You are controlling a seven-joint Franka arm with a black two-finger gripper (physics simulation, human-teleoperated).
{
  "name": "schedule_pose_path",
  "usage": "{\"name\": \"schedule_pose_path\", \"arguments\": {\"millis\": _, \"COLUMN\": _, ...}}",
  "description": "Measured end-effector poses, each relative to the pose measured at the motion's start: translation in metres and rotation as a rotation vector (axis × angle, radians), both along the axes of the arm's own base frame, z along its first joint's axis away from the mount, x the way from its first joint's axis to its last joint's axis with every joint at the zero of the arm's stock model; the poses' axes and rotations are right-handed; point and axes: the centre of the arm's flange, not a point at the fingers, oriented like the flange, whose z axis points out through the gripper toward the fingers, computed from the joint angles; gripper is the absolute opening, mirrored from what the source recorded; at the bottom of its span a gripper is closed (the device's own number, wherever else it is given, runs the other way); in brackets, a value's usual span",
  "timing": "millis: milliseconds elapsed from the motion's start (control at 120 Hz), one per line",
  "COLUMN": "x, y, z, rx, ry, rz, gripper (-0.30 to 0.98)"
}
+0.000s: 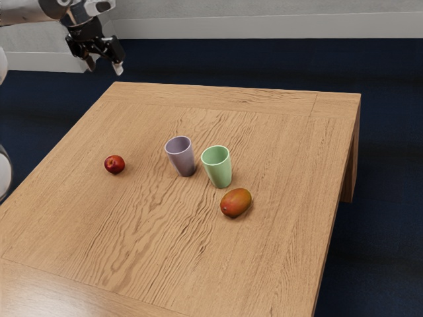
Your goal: Place the right cup onto the left cup
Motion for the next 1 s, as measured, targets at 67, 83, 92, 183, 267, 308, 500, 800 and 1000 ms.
{"name": "schedule_pose_path", "arguments": {"millis": 67, "x": -0.003, "y": -0.015, "z": -0.001, "rx": -0.012, "ry": 0.005, "rz": -0.038, "gripper": 0.67}}
{"name": "schedule_pose_path", "arguments": {"millis": 83, "x": -0.003, "y": -0.017, "z": -0.001, "rx": -0.013, "ry": 0.005, "rz": -0.044, "gripper": 0.67}}
{"name": "schedule_pose_path", "arguments": {"millis": 92, "x": -0.003, "y": -0.019, "z": -0.001, "rx": -0.013, "ry": 0.005, "rz": -0.047, "gripper": 0.67}}
{"name": "schedule_pose_path", "arguments": {"millis": 183, "x": 0.004, "y": -0.028, "z": -0.010, "rx": -0.009, "ry": 0.000, "rz": -0.066, "gripper": 0.67}}
{"name": "schedule_pose_path", "arguments": {"millis": 267, "x": 0.021, "y": -0.054, "z": -0.027, "rx": 0.000, "ry": 0.004, "rz": -0.093, "gripper": 0.67}}
{"name": "schedule_pose_path", "arguments": {"millis": 308, "x": 0.030, "y": -0.070, "z": -0.040, "rx": 0.002, "ry": 0.014, "rz": -0.104, "gripper": 0.67}}
{"name": "schedule_pose_path", "arguments": {"millis": 500, "x": 0.051, "y": -0.149, "z": -0.100, "rx": -0.027, "ry": 0.080, "rz": -0.086, "gripper": 0.67}}
{"name": "schedule_pose_path", "arguments": {"millis": 800, "x": 0.046, "y": -0.216, "z": -0.180, "rx": -0.091, "ry": 0.133, "rz": 0.148, "gripper": 0.67}}
{"name": "schedule_pose_path", "arguments": {"millis": 1000, "x": 0.025, "y": -0.242, "z": -0.218, "rx": -0.131, "ry": 0.138, "rz": 0.285, "gripper": 0.67}}
